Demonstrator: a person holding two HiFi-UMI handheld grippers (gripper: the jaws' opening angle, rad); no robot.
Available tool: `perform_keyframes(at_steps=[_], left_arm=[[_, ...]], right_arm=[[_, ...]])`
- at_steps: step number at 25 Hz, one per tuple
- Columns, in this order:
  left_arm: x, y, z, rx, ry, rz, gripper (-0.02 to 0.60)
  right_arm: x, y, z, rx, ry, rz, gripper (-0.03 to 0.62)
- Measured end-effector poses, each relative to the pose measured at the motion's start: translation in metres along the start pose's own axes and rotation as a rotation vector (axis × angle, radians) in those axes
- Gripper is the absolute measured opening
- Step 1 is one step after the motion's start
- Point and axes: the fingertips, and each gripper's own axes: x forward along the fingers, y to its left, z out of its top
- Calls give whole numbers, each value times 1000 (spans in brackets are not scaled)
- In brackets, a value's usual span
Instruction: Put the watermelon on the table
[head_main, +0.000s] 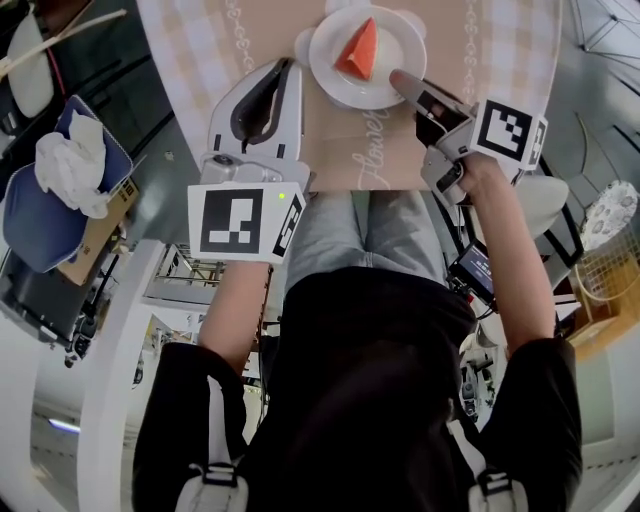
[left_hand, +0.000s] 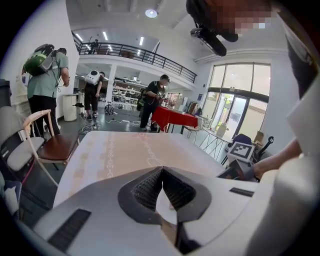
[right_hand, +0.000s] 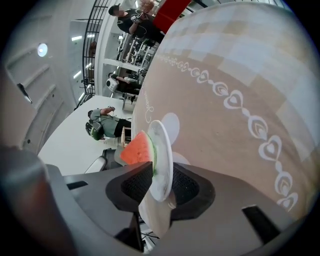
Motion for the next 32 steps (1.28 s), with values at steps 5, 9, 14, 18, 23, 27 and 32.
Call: perform_keyframes(at_steps=[5,9,14,18,23,27,32], left_arm=[[-5,-7,12,20,-13,3,14],[-11,-10,19,27,-18,15,14],[-16,-15,23,34,-21,20,14],[-21,-23,32,44,-33,20,14],[-30,-34,47,61,-53,17,14],[-40,-44,61,79,-78,17,14],[-57,-52,77,97,-107,34,14]], right_arm=[[-15,-10,-3,16,19,-118,115],[-23,-7,-4,9,25,-110,115],[-34,-12,-3,13,20,-134,115],[-44,0,-2,-4,9,-114,112],[-61,25,5,-46,-23,-77,104],[-74,50,12,-89,-53,-49,98],[-91,82,16,-186,-94,-43,95]])
